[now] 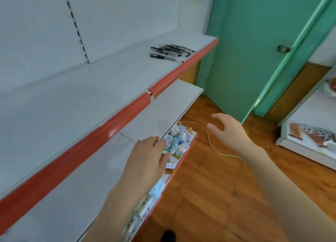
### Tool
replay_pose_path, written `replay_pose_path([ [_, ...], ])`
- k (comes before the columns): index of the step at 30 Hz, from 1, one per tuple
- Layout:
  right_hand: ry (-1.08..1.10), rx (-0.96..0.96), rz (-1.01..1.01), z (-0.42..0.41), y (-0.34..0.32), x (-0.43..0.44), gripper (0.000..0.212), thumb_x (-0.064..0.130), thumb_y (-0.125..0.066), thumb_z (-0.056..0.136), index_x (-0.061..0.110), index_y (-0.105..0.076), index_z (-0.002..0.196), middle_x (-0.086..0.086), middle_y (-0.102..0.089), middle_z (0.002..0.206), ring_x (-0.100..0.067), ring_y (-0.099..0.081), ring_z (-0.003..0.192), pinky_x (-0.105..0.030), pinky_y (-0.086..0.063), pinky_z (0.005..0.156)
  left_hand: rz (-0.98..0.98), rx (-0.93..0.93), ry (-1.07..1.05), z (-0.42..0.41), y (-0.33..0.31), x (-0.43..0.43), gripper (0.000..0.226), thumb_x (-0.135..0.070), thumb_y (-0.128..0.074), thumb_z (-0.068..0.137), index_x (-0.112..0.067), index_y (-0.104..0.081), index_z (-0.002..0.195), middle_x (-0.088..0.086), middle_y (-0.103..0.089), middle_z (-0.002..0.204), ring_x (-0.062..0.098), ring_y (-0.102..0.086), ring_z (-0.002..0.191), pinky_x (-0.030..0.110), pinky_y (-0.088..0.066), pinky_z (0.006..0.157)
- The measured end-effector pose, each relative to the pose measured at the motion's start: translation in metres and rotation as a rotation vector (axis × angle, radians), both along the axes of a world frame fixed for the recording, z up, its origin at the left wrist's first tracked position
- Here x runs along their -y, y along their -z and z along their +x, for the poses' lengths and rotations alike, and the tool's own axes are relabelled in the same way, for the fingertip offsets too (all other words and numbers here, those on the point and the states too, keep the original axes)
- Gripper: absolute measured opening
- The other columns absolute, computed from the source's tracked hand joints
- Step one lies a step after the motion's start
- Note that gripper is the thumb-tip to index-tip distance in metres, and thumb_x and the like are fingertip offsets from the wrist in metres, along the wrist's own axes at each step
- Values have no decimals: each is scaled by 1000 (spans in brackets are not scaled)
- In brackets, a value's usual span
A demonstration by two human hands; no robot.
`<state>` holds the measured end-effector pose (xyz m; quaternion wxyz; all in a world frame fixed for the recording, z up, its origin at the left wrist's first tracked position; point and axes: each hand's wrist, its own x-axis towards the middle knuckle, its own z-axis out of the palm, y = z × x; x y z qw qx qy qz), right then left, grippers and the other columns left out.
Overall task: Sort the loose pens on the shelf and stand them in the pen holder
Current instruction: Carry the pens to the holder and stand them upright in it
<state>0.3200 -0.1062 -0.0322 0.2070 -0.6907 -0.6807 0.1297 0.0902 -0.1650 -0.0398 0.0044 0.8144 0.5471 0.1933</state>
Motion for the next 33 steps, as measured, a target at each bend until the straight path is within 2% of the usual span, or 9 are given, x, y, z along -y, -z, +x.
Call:
replay_pose_path([
  [5,21,-26,13,43,-10,-77,44,28,-51,93,10,-46,132,-7,-49,137,-22,-43,127,-30,-34,103,0,11,21,44,-9,-80,31,-36,-49,76,-14,-71,80,-1,-69,72,14,-66,63,25,-53,58],
  [8,19,-42,13,68,-15,-116,44,28,-51,93,10,-46,132,-8,-50,137,-22,-44,127,-29,-34,102,29,59,28,68,-15,-118,36,-33,-42,77,-10,-70,82,3,-68,74,12,-57,75,28,-39,76],
  [10,-3,-50,20,82,-18,-145,43,27,-51,93,10,-46,132,-8,-50,136,-22,-44,126,-30,-34,102,12,44,2,83,-21,-142,38,-32,-42,78,-7,-70,86,6,-70,79,16,-63,76,24,-46,73],
  [15,-116,-44,58,116,-27,-228,43,28,-51,93,10,-47,131,-7,-51,135,-21,-45,126,-30,-33,103,-57,7,-88,121,-31,-205,43,-34,-41,83,-4,-69,98,15,-70,94,31,-69,83,39,-55,70],
  [22,-350,-40,111,162,-51,-343,43,28,-53,92,9,-49,130,-7,-52,134,-21,-47,123,-27,-34,101,20,88,-351,172,-40,-275,42,-33,-42,82,-3,-68,97,13,-70,92,31,-68,76,33,-54,65],
  [25,-447,-69,156,164,-64,-386,40,23,-56,91,6,-52,126,-10,-55,131,-23,-48,122,-21,-31,96,68,102,-492,178,-45,-297,36,-29,-49,83,-3,-68,97,15,-70,90,33,-68,75,38,-55,62],
  [28,-547,-90,152,156,-69,-421,40,23,-57,90,6,-53,125,-9,-55,130,-22,-48,122,-20,-29,95,121,112,-641,173,-48,-318,27,-16,-63,84,0,-65,106,20,-67,99,38,-65,87,40,-52,74],
  [31,-633,-123,113,139,-71,-450,39,25,-56,91,9,-52,126,-6,-54,130,-19,-47,122,-17,-28,92,28,149,-842,168,-57,-341,39,-26,-51,93,-5,-53,125,18,-59,118,34,-55,108,38,-41,89],
  [33,-687,-125,106,124,-72,-465,37,25,-55,91,8,-54,124,-7,-56,128,-20,-48,121,-19,-30,93,-77,123,-943,162,-59,-357,44,-34,-44,94,-4,-48,126,18,-56,118,34,-52,108,37,-39,88],
])
